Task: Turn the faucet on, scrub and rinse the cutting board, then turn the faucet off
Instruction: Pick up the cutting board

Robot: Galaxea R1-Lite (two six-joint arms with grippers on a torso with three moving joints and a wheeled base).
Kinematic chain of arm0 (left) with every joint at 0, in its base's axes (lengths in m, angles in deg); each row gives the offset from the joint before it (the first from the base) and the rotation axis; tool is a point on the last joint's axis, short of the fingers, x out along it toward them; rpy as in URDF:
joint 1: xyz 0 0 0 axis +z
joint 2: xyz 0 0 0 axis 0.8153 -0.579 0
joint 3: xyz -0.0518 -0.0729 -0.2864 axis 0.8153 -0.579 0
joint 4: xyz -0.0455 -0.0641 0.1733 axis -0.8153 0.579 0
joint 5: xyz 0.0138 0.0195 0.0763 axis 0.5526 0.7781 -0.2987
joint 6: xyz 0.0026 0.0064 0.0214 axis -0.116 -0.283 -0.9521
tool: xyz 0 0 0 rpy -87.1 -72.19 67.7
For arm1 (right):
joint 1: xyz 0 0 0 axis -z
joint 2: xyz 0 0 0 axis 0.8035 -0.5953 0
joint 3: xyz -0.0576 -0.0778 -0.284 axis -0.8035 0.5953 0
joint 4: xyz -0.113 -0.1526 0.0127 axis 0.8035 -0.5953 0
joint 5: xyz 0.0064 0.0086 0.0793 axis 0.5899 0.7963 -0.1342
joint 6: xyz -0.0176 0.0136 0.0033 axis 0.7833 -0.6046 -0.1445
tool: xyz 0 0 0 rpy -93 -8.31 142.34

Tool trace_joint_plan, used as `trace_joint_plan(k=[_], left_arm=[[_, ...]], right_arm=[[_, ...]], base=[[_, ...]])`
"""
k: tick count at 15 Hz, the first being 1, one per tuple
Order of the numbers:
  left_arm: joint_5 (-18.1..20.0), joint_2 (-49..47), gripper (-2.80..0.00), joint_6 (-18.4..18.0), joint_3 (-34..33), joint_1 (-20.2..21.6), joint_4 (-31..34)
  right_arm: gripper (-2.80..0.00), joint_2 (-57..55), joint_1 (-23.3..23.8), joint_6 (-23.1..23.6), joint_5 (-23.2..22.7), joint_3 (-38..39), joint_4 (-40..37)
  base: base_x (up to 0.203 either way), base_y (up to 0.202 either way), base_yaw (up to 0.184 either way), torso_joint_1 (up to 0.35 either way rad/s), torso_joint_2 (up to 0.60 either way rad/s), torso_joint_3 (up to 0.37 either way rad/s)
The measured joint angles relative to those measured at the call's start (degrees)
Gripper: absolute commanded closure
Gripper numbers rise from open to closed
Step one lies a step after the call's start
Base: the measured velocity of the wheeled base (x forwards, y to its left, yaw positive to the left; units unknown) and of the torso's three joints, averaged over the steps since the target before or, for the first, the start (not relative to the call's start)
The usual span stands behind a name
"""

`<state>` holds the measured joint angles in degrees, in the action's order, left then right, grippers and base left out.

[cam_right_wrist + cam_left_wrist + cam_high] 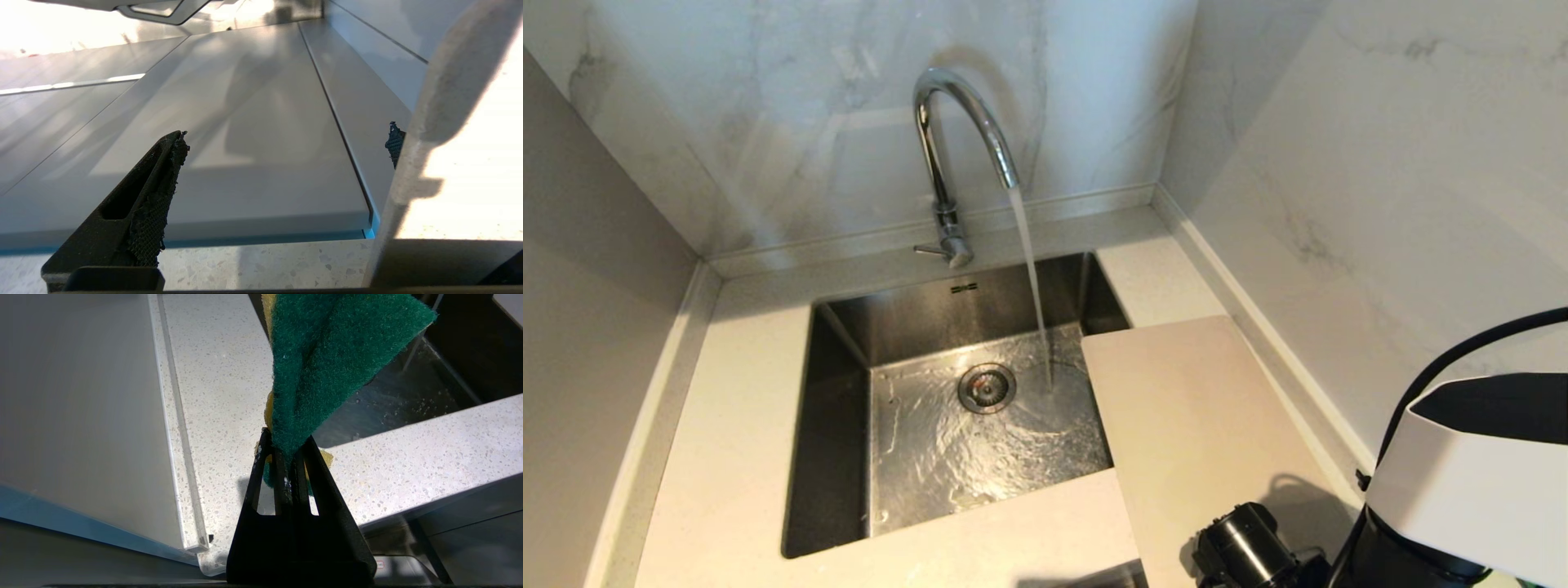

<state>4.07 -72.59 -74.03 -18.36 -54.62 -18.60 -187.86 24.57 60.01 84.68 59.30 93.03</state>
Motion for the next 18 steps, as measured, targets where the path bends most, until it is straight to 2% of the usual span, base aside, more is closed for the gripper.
trace_joint_plan(k=[18], left_arm=[[0.0, 0.0, 0.00, 0.0, 0.0, 0.0, 0.0]], right_arm=[[-2.80, -0.1, 0.0, -0.1, 0.3, 0.3, 0.2]], base=[[0.000, 0.000, 0.000, 0.000, 0.00, 0.000]])
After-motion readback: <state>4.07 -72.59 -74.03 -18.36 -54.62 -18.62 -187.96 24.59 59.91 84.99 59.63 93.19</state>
